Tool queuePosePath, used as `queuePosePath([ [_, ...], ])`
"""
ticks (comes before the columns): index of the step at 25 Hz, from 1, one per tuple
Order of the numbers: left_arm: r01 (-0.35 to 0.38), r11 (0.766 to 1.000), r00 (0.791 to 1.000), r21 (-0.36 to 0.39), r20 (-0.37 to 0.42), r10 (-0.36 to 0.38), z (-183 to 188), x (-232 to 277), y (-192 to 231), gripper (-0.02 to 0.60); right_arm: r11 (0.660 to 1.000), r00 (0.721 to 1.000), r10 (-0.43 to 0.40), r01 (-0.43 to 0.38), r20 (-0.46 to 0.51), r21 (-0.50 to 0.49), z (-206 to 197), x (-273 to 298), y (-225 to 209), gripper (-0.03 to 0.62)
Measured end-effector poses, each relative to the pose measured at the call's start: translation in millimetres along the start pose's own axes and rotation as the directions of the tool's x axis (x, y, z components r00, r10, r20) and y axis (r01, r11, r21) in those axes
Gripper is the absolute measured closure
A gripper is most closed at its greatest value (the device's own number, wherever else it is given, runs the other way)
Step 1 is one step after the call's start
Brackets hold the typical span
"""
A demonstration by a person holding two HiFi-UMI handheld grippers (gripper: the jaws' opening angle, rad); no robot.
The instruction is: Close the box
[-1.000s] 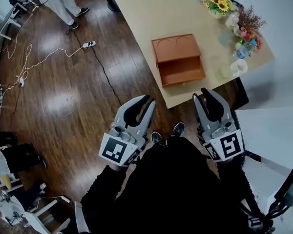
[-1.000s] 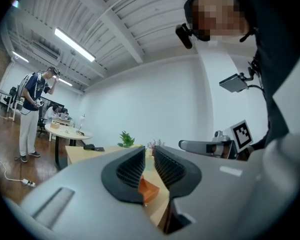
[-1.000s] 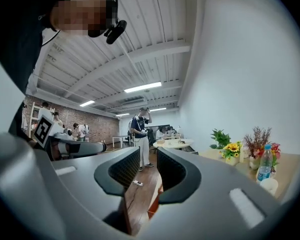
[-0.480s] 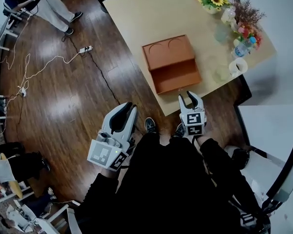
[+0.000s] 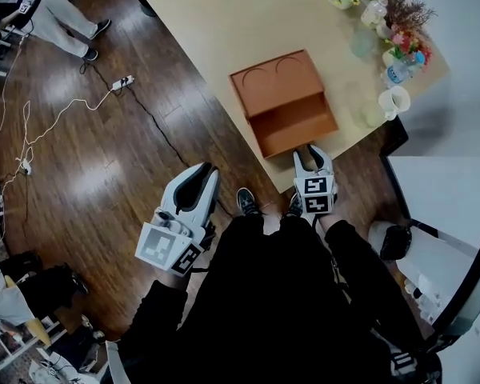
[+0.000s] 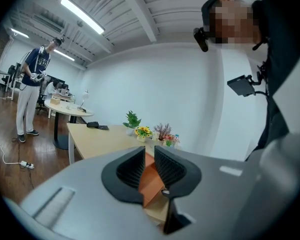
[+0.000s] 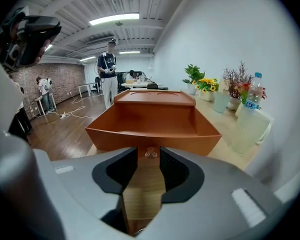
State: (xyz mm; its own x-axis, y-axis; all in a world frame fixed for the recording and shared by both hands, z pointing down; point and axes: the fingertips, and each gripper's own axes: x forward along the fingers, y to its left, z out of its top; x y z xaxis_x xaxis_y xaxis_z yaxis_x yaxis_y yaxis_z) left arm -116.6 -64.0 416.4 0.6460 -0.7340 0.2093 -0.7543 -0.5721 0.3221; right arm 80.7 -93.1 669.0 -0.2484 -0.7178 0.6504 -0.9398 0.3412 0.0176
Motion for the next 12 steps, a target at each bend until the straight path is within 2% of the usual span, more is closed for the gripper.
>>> queuePosePath([
  [5, 0.021, 0.999, 1.000, -0.026, -0.017, -0.022, -11.1, 13.9, -4.4, 0.545, 1.000, 1.000, -0.001, 0.000, -0.019, -0.012, -4.8, 7.0, -6.9, 0.458],
  [8, 0.021, 0.999, 1.000, -0.036, -0.017, -0.022, -12.3, 16.5, -5.7, 0.544, 0.999, 0.999, 0.008, -0.009, -0.043, -0.036, -6.6, 11.2, -7.5, 0.499],
  [12, 0.004, 0.999, 1.000, -0.044, -0.015, -0.005, -10.2, 15.0, 1.2, 0.545, 0.999, 0.999, 0.004, -0.006, -0.051, -0.037, -1.7, 14.1, -6.9, 0.520],
])
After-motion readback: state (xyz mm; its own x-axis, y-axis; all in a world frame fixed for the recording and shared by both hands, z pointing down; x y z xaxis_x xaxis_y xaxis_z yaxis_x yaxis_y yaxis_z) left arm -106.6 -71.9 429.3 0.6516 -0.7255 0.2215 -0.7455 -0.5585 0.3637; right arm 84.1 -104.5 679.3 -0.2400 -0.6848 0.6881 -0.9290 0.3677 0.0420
